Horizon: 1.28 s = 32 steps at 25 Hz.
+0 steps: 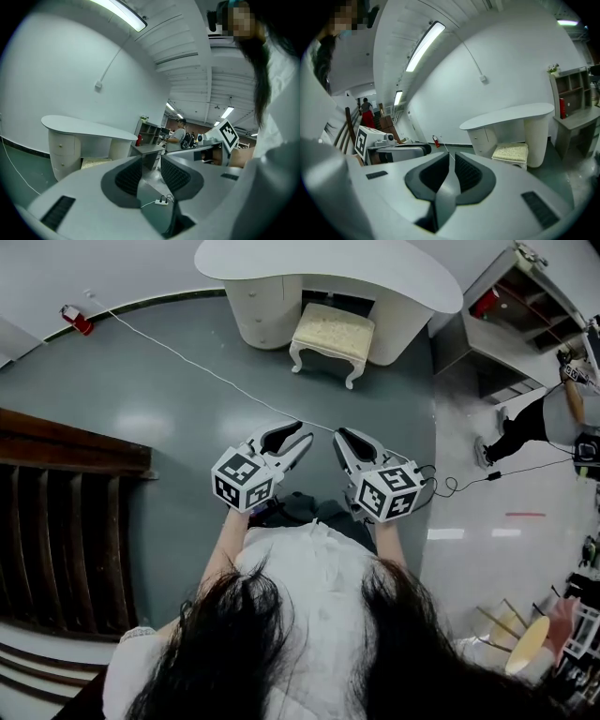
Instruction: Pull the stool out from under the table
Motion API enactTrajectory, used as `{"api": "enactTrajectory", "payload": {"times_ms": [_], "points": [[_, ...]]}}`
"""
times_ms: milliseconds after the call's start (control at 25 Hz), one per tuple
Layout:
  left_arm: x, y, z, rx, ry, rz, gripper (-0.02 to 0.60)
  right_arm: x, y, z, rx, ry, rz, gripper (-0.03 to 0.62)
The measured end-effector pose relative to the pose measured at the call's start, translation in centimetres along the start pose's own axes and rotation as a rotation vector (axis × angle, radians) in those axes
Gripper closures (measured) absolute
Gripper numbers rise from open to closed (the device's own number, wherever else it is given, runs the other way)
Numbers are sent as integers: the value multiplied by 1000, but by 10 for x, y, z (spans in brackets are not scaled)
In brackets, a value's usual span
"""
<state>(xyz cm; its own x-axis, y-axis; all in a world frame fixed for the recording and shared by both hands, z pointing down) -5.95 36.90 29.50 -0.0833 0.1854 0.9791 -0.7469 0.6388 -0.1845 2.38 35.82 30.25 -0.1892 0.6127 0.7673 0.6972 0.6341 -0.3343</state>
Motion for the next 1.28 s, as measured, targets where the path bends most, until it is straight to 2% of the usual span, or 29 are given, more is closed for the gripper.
{"api": "enactTrajectory", "payload": {"times_ms": [240, 520, 920, 1280], "points": [[9, -1, 11, 9, 18, 9, 446, 0, -8, -8, 26, -12, 5, 540], [14, -22, 35, -15, 45, 18, 445, -10, -28, -34, 25, -23, 34, 541], [-2, -98, 88, -46, 69, 33, 445, -70, -71, -99, 14, -10, 59, 540], [-5, -172, 112, -35, 71, 105, 445, -108, -90, -168, 12, -60, 79, 541]]}}
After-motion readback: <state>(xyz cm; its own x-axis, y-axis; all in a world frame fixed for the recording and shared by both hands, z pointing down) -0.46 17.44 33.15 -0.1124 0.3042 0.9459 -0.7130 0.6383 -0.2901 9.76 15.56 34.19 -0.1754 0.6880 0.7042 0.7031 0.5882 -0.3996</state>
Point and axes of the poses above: the fingertips, and each gripper's own axes: y backward along the fingers, z to its left, x out of its underside, the point moved 1 cm from there along y, backward along the fingers, and after that the axes turned 14 degrees about -y, right-handed, at the moved point
